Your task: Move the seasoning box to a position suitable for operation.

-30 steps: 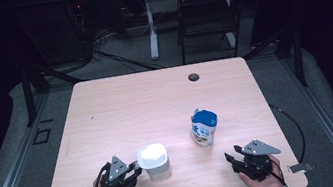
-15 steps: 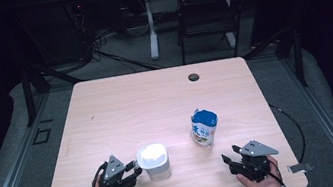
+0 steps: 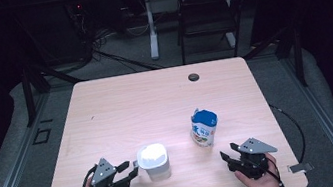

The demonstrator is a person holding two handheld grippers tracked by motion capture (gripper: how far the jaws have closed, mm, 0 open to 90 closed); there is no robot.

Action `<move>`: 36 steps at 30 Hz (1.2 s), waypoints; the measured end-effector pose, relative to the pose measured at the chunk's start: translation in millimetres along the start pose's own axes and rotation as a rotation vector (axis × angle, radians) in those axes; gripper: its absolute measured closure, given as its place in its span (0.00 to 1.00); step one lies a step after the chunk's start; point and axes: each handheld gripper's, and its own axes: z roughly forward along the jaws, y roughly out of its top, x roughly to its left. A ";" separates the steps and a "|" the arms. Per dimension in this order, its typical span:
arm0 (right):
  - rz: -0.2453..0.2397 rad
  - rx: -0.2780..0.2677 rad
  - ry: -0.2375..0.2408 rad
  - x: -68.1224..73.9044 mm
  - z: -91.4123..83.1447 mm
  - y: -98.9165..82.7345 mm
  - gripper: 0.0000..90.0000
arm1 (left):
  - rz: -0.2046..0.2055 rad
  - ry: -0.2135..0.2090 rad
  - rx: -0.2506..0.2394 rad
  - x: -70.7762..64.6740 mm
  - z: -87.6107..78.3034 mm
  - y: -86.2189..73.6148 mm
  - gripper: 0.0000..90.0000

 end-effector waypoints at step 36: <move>-0.006 -0.058 0.038 13.2 -10.1 8.9 0.51 | -0.105 0.044 -0.040 22.9 -21.9 20.2 0.60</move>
